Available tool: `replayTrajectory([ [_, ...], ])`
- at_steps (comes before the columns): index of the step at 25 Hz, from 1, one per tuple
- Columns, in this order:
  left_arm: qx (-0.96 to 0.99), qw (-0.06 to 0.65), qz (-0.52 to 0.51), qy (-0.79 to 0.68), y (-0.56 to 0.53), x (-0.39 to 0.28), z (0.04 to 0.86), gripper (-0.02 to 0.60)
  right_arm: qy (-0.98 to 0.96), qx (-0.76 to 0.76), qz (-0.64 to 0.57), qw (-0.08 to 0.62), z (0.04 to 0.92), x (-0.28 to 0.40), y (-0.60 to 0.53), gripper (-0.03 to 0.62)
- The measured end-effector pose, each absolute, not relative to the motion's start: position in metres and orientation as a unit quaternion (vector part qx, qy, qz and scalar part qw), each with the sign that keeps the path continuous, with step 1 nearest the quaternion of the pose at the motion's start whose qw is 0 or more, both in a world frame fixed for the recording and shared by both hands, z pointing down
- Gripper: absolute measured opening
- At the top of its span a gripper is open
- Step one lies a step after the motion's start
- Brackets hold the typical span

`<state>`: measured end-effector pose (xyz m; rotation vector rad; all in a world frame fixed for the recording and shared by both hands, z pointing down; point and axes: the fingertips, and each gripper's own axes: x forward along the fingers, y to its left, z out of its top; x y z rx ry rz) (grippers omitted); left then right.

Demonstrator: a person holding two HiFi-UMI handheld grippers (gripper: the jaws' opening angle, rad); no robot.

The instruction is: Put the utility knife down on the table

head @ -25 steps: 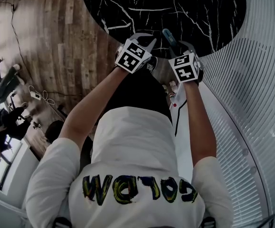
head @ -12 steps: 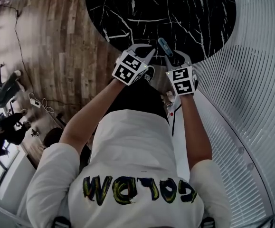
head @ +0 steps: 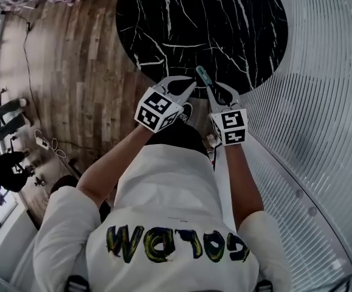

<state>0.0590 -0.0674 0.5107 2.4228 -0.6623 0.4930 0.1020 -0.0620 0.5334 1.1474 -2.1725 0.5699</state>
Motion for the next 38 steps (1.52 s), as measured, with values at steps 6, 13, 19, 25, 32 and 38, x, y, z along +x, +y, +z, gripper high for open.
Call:
replayTrajectory([
  [6,0.917,0.272,0.146,-0.251,-0.065,0.059,0.459,0.002,-0.836,0.447,0.202,0.244,0.475,0.099,-0.065,0.04],
  [13,0.919,0.292,0.087,-0.251,-0.062,0.057,0.409,0.002,-0.858,0.445,0.177,0.187,0.409,0.089,-0.059,0.017],
  [19,0.935,0.247,0.062,-0.247,-0.053,0.058,0.364,0.0,-0.873,0.435,0.162,0.149,0.366,0.073,-0.045,0.003],
  [25,0.947,0.218,0.033,-0.232,-0.039,0.061,0.329,0.0,-0.882,0.432,0.152,0.111,0.333,0.065,-0.036,0.003],
  [32,0.957,0.17,0.009,-0.233,-0.027,0.057,0.29,0.0,-0.886,0.439,0.125,0.081,0.296,0.062,-0.029,0.003],
  [38,0.957,0.157,-0.003,-0.243,-0.024,0.051,0.275,0.0,-0.887,0.448,0.09,0.062,0.277,0.062,-0.024,0.002],
])
